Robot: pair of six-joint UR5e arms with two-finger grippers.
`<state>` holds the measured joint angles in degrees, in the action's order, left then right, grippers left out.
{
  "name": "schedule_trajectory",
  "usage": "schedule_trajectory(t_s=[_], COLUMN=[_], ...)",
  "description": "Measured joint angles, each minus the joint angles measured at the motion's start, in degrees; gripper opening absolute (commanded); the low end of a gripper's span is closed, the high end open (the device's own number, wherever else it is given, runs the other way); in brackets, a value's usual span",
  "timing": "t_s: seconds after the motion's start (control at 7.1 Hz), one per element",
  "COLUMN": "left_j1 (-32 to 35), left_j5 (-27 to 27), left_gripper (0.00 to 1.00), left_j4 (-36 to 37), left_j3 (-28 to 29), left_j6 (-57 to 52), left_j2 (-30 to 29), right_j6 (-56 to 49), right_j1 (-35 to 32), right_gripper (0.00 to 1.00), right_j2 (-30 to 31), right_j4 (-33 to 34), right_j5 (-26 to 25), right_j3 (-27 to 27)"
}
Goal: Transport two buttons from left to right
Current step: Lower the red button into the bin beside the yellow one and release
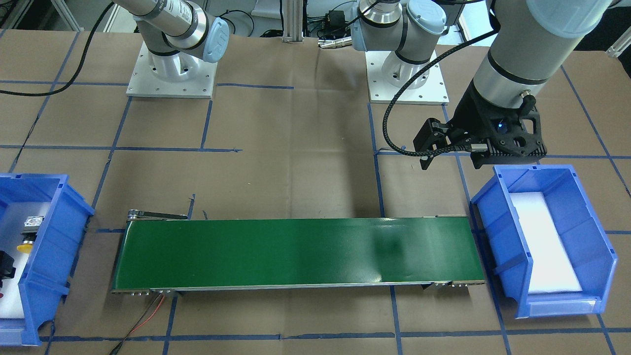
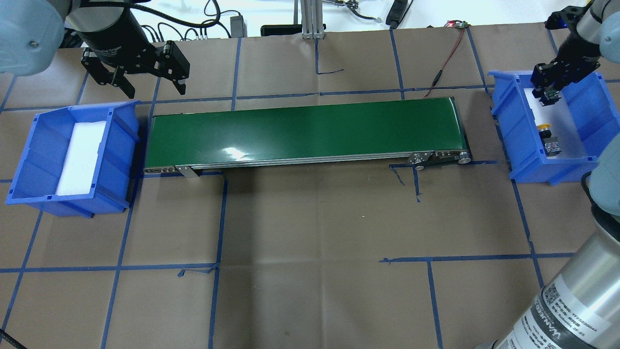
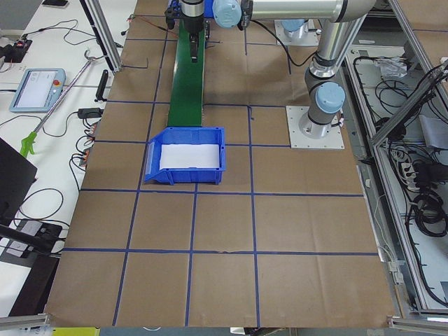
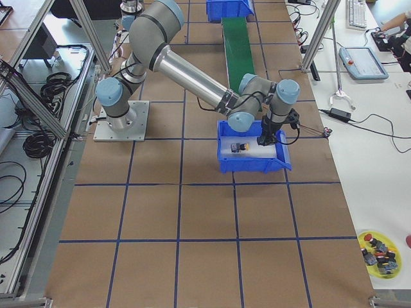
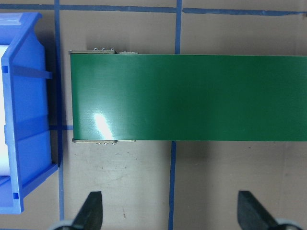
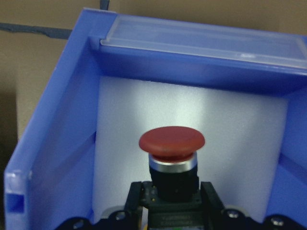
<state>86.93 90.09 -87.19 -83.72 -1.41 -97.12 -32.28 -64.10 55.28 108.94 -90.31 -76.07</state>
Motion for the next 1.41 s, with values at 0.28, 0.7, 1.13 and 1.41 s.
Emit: schedule_trajectory(t_s=[0.28, 0.7, 1.13, 1.41], left_j1=[0.0, 0.0, 0.0, 0.0], left_j5=[-0.04, 0.0, 0.0, 0.0], left_gripper=[1.0, 1.0, 1.0, 1.0], left_j4=[0.0, 0.0, 0.0, 0.0], left_j3=[0.03, -0.02, -0.03, -0.02], left_j6=[0.02, 0.03, 0.01, 0.06], left_j2=[0.0, 0.0, 0.0, 0.0], right_j6=[-0.09, 0.13, 0.14, 0.31], right_j1=[0.27, 0.37, 0.38, 0.28], right_gripper=[0.04, 0.64, 0.91, 0.91], right_j2=[-0.5, -1.26, -1.5, -1.26], right_j4=[0.99, 1.96, 6.33, 6.65], right_j5=[-0.36, -0.22, 0.11, 0.13], right_j3=[-1.23, -2.27, -2.35, -2.04])
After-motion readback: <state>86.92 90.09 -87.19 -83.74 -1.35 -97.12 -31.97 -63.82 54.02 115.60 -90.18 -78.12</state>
